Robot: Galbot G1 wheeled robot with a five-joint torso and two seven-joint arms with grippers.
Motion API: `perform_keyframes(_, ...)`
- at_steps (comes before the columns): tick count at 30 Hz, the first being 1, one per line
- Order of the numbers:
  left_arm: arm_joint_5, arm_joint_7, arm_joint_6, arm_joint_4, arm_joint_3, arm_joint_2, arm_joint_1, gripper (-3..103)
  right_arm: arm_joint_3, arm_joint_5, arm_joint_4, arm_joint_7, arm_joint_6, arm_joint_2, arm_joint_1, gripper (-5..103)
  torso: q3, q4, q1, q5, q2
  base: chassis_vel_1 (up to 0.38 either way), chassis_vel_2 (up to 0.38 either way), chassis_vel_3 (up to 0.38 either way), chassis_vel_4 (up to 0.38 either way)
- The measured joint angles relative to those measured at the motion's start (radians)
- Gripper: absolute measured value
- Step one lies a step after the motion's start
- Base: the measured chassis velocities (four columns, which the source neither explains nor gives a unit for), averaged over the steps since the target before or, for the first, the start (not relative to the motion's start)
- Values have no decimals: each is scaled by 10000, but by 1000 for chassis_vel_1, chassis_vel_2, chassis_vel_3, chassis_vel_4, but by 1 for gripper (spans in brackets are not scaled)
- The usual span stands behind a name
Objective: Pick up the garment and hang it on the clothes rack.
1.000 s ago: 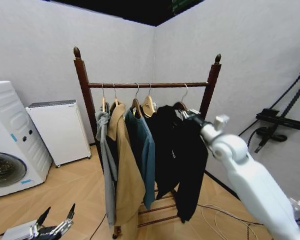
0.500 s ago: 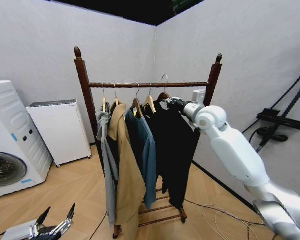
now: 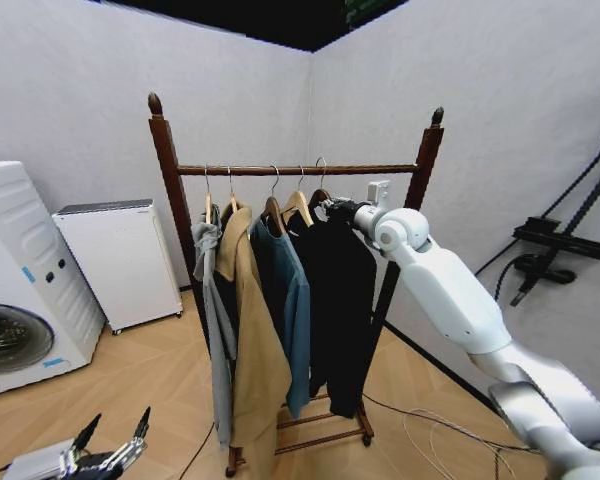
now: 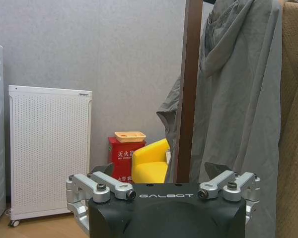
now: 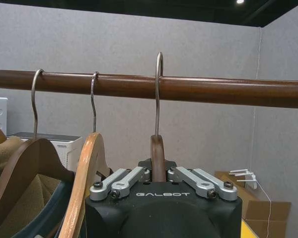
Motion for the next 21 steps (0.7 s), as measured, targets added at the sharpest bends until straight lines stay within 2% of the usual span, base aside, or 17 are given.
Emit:
perform_keyframes(5,0,0,0,0,0,0,0,100,-53,1,-35,-4,-32,0,5,10,0,0,0,0,0,0,0,0,0)
perform_keyframes(10,0,0,0,0,0,0,0,100,95,-171,149,-361,-113,-94,-336,9,0,-2,0,2,0,0,0,0,0)
perform_keyframes(12,0,1,0,0,0,0,0,100,153,-203,330,-346,170,-155,-507,19,-3,-2,-1,-2,1,0,0,0,0)
perform_keyframes(13,0,1,0,0,0,0,0,100,153,-203,330,-346,170,-155,-507,19,-3,-2,-1,-2,1,0,0,0,0)
perform_keyframes(15,0,0,1,0,0,0,0,100,257,-144,644,-264,288,-244,-702,30,-1,0,0,1,0,0,0,0,0)
perform_keyframes(16,0,0,1,0,0,0,0,100,257,-144,644,-264,288,-244,-702,30,-1,0,0,1,0,0,0,0,0)
perform_keyframes(17,0,0,0,0,0,0,0,100,403,-124,936,-250,299,-321,-843,36,-2,1,-1,-1,1,0,0,0,0)
perform_keyframes(18,0,0,0,0,0,0,0,100,403,-124,936,-250,299,-321,-843,36,-2,1,-1,-1,1,0,0,0,0)
perform_keyframes(20,0,-1,0,0,0,0,0,100,973,-314,1729,-236,300,-459,-1487,46,-2,0,-1,-1,0,0,0,0,0)
perform_keyframes(21,0,-1,0,0,0,0,0,100,973,-314,1729,-236,300,-459,-1487,46,-2,0,-1,-1,0,0,0,0,0)
